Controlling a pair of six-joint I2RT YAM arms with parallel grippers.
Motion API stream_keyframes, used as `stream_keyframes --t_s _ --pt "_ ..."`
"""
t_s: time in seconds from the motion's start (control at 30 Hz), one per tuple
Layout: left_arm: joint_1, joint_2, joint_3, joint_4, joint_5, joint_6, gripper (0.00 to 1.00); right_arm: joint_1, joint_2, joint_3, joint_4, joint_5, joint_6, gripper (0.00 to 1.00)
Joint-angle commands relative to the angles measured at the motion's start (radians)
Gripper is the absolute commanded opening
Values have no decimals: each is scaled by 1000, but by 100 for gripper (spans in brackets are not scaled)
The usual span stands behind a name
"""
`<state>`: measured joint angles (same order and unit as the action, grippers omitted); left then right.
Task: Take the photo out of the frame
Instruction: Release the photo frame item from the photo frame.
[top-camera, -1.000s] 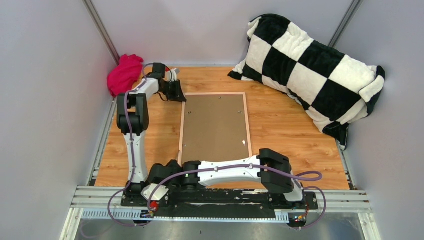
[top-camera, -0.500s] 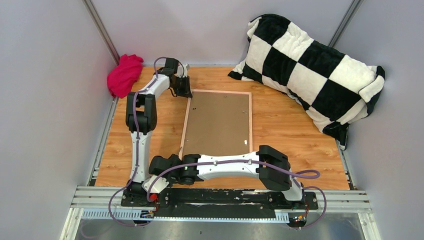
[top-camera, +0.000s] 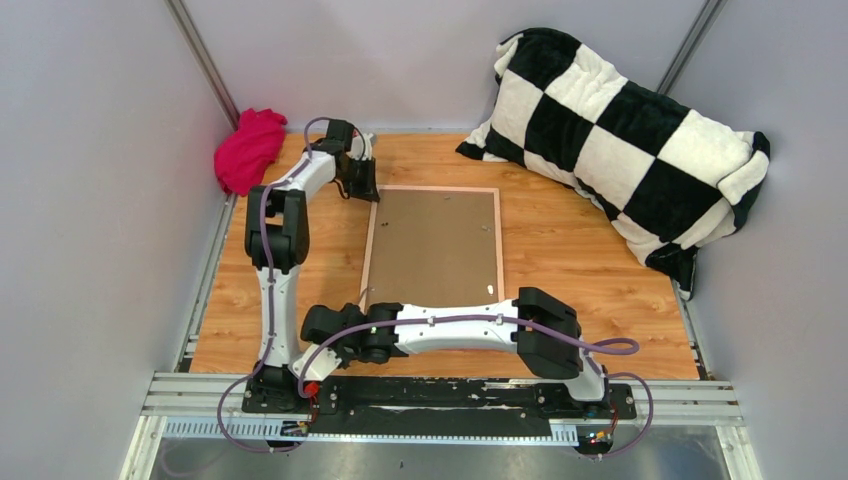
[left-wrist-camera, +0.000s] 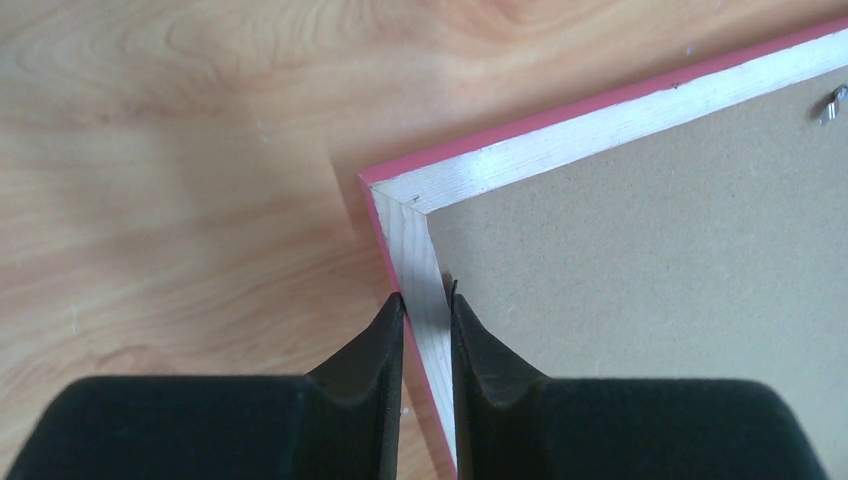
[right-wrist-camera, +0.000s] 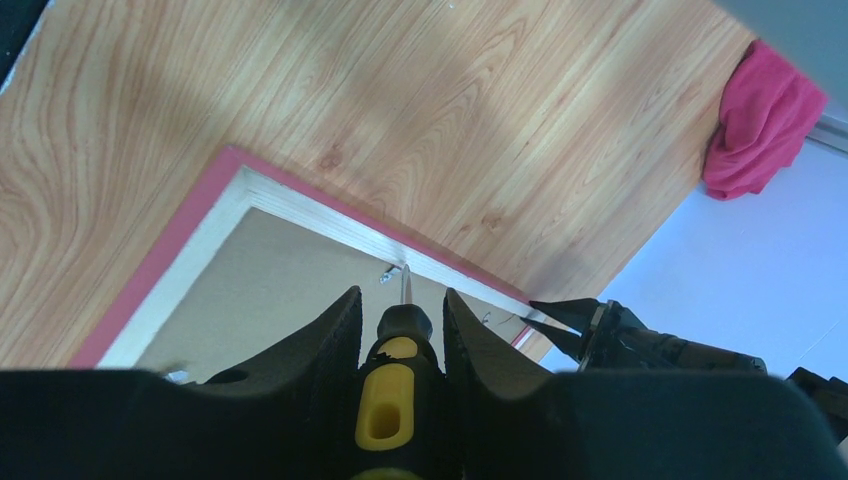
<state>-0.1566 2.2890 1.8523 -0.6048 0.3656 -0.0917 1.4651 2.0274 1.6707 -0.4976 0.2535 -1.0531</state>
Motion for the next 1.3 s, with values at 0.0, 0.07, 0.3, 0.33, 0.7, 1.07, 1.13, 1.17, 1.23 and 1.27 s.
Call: stream_keyframes --t_s 0.0,0.07,0.3,0.33,0.7,1.07,1.13,1.17,1.23,1.27 --pt "6 -66 -68 -53 44 40 19 -9 1 -30 -27 22 -42 0" --pt "6 -71 -92 -53 75 40 20 -8 -8 -43 -27 17 -37 0" --pt "6 -94 -87 -53 23 15 33 -8 -13 -51 -27 17 -34 0" --pt "6 -104 -93 -54 7 10 34 -8 -16 -51 -27 16 -33 0" --pt "5 -211 -255 -49 54 33 36 -7 -37 -43 -46 13 -21 0" --pt "-23 -171 -334 -48 48 57 27 -1 -42 -42 -59 3 -9 0" --pt "-23 -163 -335 -44 39 54 20 5 -45 -40 -64 5 -7 0" --pt "-22 -160 -337 -41 38 53 16 8 -45 -35 -71 9 -9 0" --pt "-23 -153 -341 -34 38 51 11 11 -48 -15 -82 14 -8 0" --pt "-23 -150 -341 -33 38 49 8 13 -47 -6 -88 17 -7 0"
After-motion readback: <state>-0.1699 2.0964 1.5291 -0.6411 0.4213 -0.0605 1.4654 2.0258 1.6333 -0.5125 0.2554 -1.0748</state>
